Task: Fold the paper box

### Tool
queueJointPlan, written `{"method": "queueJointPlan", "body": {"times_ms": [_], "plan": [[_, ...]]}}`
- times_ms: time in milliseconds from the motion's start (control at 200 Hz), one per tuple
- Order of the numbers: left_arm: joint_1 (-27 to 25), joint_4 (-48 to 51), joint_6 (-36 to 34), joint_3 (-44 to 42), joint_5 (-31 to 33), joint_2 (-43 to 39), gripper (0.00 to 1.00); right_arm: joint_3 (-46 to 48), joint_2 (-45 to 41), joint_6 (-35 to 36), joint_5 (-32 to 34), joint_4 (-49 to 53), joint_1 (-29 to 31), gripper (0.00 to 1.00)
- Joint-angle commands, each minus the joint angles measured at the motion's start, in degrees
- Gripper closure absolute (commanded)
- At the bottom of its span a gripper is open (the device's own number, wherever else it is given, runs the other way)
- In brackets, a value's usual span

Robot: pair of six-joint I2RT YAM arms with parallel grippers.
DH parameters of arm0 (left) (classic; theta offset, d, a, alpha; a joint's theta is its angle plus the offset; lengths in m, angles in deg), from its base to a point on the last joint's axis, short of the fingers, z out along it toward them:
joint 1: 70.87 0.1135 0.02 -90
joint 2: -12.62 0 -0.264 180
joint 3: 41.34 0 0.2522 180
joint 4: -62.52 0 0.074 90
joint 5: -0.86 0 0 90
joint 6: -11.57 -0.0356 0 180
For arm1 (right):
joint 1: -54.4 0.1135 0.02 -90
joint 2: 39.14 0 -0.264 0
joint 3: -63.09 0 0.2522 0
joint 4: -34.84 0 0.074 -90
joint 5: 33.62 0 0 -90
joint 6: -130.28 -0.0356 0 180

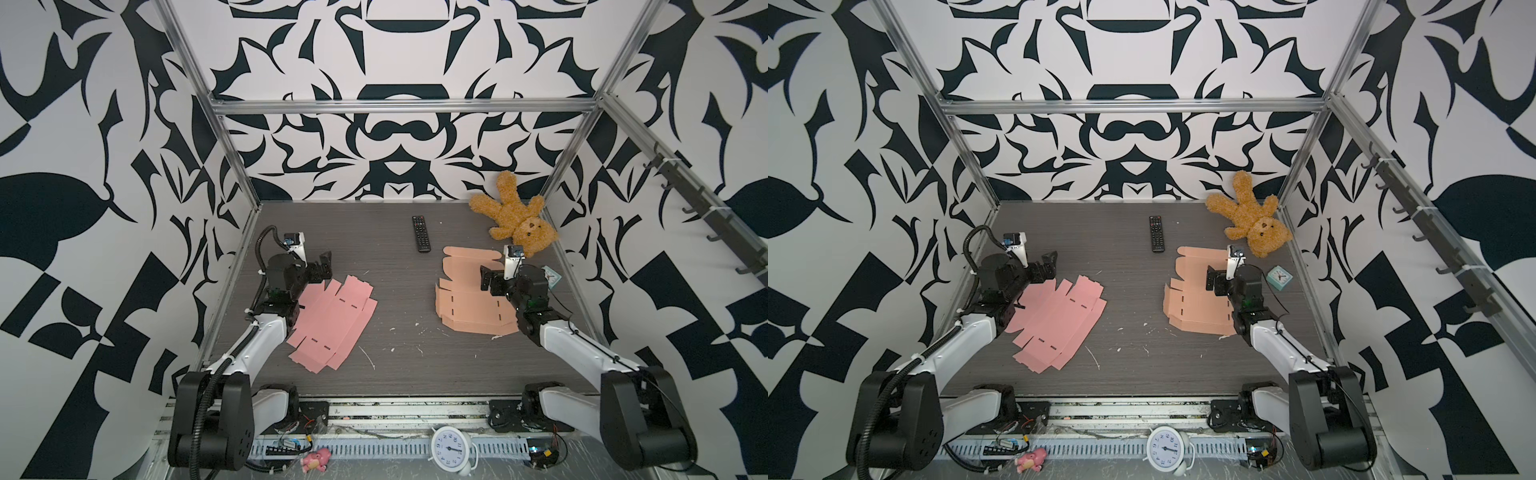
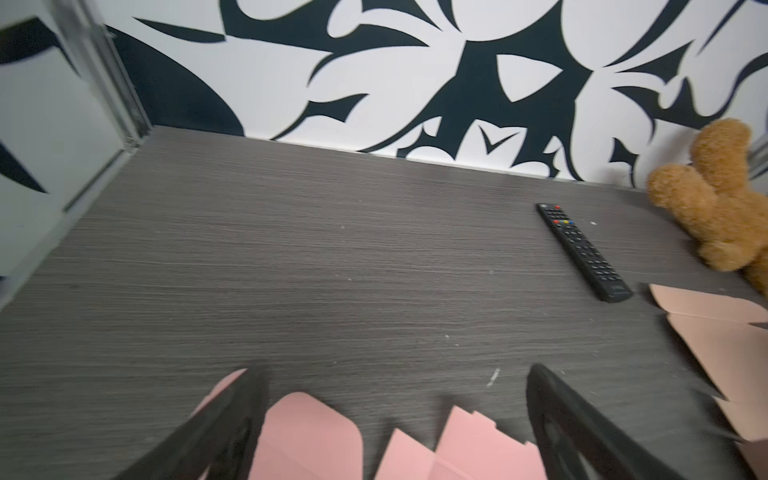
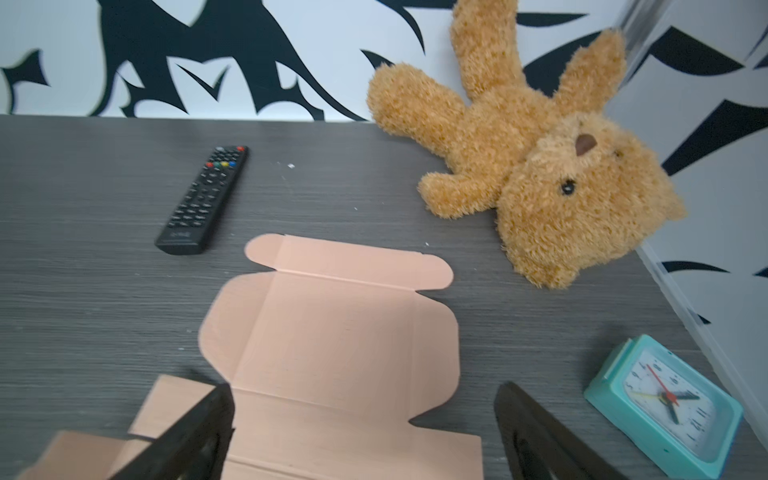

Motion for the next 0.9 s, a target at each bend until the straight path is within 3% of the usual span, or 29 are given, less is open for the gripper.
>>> {"method": "queueJointPlan", "body": {"times_ms": [0, 140, 295, 560, 615, 895], "plan": [[-0.4, 10.0, 11.2, 2.3, -8.6, 1.1, 0.01, -3.5, -3.2, -5.2, 7.4, 7.1, 6.6, 0.01], [-0.6, 21.8, 14.5, 6.9, -15.3, 3.5, 0.01, -13.4, -0.5, -15.2, 12.1, 22.1, 11.2, 0.01], [-0.9, 23.6, 17.0, 5.7, -19.9, 2.0, 0.01, -23.9, 5.1, -17.1, 12.9, 34.6, 17.6, 0.01], [-1.8, 22.1, 22.5, 3.9, -26.1, -0.2, 0.01, -30.9, 8.9, -22.8, 8.6, 40.9, 24.7, 0.01], [-1.8, 22.5, 22.8, 3.3, -25.9, -1.4, 0.01, -32.1, 10.4, -24.1, 5.1, 41.7, 26.1, 0.01], [-1.8, 26.8, 17.8, 3.2, -26.9, -1.8, 0.01, -33.7, 17.3, -30.8, -3.8, 36.0, 33.8, 0.01]]}}
